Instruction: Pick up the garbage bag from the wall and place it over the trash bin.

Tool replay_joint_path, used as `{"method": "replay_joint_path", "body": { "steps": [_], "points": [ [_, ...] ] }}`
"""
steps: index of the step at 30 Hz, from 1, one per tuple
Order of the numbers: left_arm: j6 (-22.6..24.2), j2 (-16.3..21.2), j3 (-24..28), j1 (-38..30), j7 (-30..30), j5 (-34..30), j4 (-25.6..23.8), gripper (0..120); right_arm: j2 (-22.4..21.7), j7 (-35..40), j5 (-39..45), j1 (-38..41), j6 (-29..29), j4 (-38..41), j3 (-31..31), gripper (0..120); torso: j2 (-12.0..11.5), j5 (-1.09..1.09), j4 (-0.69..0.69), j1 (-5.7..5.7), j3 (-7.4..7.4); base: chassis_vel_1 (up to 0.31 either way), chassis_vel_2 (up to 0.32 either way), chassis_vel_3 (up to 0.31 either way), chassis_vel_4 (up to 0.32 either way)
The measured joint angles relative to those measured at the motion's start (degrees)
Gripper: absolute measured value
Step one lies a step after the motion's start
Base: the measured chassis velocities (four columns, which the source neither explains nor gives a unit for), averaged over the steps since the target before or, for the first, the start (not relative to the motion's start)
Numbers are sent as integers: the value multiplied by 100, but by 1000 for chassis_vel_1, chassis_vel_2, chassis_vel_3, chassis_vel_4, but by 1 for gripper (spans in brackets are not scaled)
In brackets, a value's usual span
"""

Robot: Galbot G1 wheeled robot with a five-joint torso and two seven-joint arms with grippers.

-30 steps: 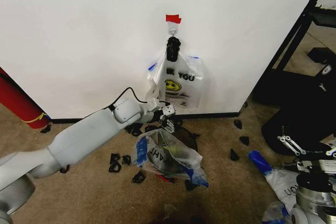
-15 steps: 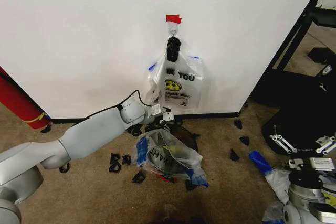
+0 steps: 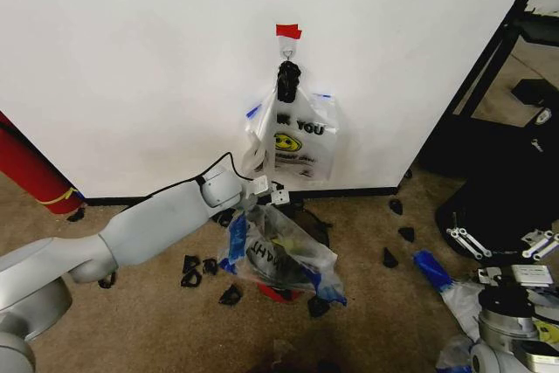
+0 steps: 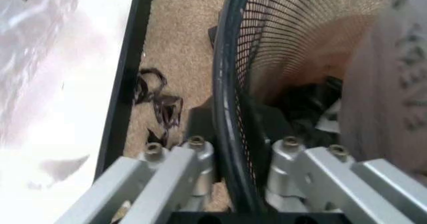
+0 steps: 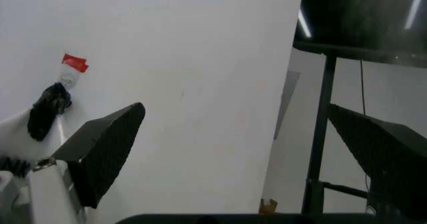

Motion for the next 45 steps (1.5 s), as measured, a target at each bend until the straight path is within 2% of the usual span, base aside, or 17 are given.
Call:
{"method": "replay_joint_path", "body": {
  "steps": [2, 6, 8, 10, 13, 15, 16, 17, 21, 23, 24, 26, 31, 36, 45],
  "points": [
    [43, 71, -37, 33, -51, -82, -72, 7, 1, -1, -18, 11, -1, -2, -24, 100, 0, 0, -1, 0, 0, 0, 0, 0, 0],
    [275, 355, -276, 227, -557, -654, -353, 1, 1, -2, -109, 60, -2, -28, -108, 100, 1, 0, 0, 0, 0, 0, 0, 0, 0],
    [682, 568, -617, 568, -1233, -1454, -677, 0, -3, -3, -155, 93, -3, -55, -187, 100, 1, 0, 1, 0, 0, 0, 0, 0, 0],
    [821, 610, -720, 667, -1432, -1663, -766, 0, -5, -3, -161, 97, -3, -59, -203, 100, 1, -1, 0, 0, 0, 0, 0, 0, 0],
    [1484, 767, -1295, 1251, -2694, -2839, -1277, 0, -32, -4, -192, 124, -4, -89, -277, 100, 1, 0, 0, 0, 0, 0, 0, 0, 0],
    [1760, 866, -1744, 1736, -3579, -3719, -1707, 0, -64, -4, -219, 150, -4, -118, -333, 100, 1, -1, 1, 0, 0, 0, 0, 0, 0],
    [1818, 888, -1915, 1901, -3893, -4019, -1865, 0, -74, -4, -227, 158, -4, -127, -355, 100, 1, -1, 1, 0, 0, 0, 0, 0, 0],
    [1818, 888, -1915, 1901, -3893, -4019, -1865, 0, -74, -4, -227, 158, -4, -127, -355, 100, 1, -1, 1, 0, 0, 0, 0, 0, 0],
    [1902, 908, -2904, 2736, -5900, -5498, -2581, 0, -115, -7, -262, 189, -4, -151, -455, 100, 1, 0, 0, 0, -1, 0, 0, 0, 0],
    [1770, 879, -3222, 3096, -6698, -5927, -2901, 0, -133, -23, -278, 198, -5, -162, -485, 100, 1, -1, 1, 0, -1, 0, 0, 0, 0],
    [1770, 879, -3222, 3096, -6698, -5927, -2901, 0, -133, -23, -278, 198, -5, -162, -485, 100, 1, -1, 1, 0, -1, 0, 0, 0, 0],
    [1507, 861, -3503, 3557, -7362, -6077, -3269, 0, -145, -34, -287, 198, -5, -167, -516, 100, 1, -1, -2, 0, -1, 0, 0, 0, 0],
    [1039, 742, -3892, 4431, -8311, -6136, -3886, 0, -151, -76, -304, 178, -5, -133, -586, 100, 1, 0, 1, 0, -1, 0, 0, 0, 0],
    [653, 450, -3979, 4773, -8712, -5893, -3952, 0, -150, -107, -343, 156, -5, -78, -627, 100, 1, 0, -1, 0, -1, 0, 0, 0, 0],
    [577, 122, -3896, 5111, -8716, -5517, -3745, 0, -150, -151, -382, 148, -5, -62, -684, 100, 0, 1, 0, 0, 0, 0, 0, 0, 0]
  ]
}}
